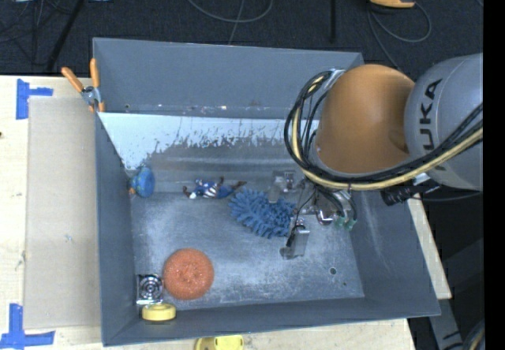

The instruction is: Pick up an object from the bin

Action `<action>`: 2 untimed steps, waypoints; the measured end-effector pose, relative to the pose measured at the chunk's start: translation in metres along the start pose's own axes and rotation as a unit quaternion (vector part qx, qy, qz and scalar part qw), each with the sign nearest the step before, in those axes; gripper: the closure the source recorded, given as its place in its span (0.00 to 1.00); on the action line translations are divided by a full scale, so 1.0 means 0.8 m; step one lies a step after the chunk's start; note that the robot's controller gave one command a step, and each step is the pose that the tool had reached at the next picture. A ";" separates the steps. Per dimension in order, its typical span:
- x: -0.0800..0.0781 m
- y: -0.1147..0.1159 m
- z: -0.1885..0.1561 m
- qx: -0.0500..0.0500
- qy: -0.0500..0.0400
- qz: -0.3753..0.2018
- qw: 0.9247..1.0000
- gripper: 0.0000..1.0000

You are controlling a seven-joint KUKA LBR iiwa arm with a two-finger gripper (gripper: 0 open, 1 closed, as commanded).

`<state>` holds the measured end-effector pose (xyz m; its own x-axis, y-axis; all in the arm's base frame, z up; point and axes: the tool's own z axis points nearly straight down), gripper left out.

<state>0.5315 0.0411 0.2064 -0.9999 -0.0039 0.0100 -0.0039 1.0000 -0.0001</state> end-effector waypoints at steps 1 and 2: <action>-0.001 0.000 -0.003 0.000 -0.002 0.000 1.000 0.00; 0.002 0.001 0.011 0.000 -0.008 -0.032 0.999 0.00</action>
Offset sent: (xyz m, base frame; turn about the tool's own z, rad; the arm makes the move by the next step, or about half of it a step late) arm -0.0258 -0.0036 -0.0880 -0.3798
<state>0.5301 0.0415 0.1978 -0.9977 -0.0677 -0.0053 -0.0677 0.9977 -0.0002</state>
